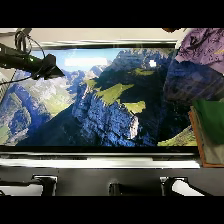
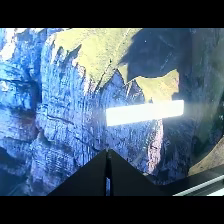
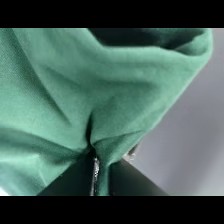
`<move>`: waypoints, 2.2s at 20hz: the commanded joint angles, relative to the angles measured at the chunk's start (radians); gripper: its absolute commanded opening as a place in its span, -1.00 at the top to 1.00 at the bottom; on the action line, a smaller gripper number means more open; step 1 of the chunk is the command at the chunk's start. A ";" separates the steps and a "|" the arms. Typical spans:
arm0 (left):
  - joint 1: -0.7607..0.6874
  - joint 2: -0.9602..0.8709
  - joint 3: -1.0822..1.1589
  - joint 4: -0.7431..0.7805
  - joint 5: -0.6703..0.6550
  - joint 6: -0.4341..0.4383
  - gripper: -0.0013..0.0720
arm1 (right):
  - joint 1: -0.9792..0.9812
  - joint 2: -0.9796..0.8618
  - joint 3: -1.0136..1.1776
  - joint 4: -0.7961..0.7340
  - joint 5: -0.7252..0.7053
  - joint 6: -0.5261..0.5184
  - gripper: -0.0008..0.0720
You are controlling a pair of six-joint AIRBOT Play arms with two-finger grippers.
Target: Fold the clothes and pants, and hang the long-sleeved shirts on hangers.
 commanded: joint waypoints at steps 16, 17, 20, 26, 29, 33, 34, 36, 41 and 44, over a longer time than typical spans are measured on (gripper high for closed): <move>-0.026 0.000 0.000 0.001 0.001 0.000 0.91 | -0.001 0.002 -0.239 -0.193 -0.116 0.006 0.90; -0.026 0.000 0.000 0.001 0.001 0.000 0.90 | -0.001 0.002 -0.239 -0.195 -0.115 0.008 0.90; -0.026 0.000 0.000 0.001 0.001 0.000 0.91 | -0.001 0.002 -0.239 -0.216 -0.104 0.007 0.84; -0.024 0.000 0.000 0.013 0.003 0.000 0.91 | 0.002 0.004 -0.181 -0.152 -0.100 -0.027 -0.05; 0.008 0.001 0.001 0.015 0.004 0.000 0.91 | 0.007 0.004 0.014 0.213 -0.317 -0.147 0.26; 0.077 0.026 0.046 0.018 0.012 -0.003 0.91 | 0.235 0.005 0.191 0.528 -0.528 -0.350 0.90; 0.083 0.050 0.047 0.043 0.019 0.003 0.91 | 0.334 0.005 0.203 0.542 -0.527 -0.388 0.90; 0.061 0.106 0.042 0.171 0.018 0.042 0.91 | 0.538 0.003 0.203 0.533 -0.488 -0.425 0.90; -0.065 0.316 -0.246 0.420 0.035 0.023 0.91 | 1.010 0.004 0.199 0.373 -0.346 -0.446 0.90; -0.094 0.428 -0.491 0.422 0.129 0.023 0.91 | 1.153 0.004 0.166 0.346 -0.344 -0.422 0.90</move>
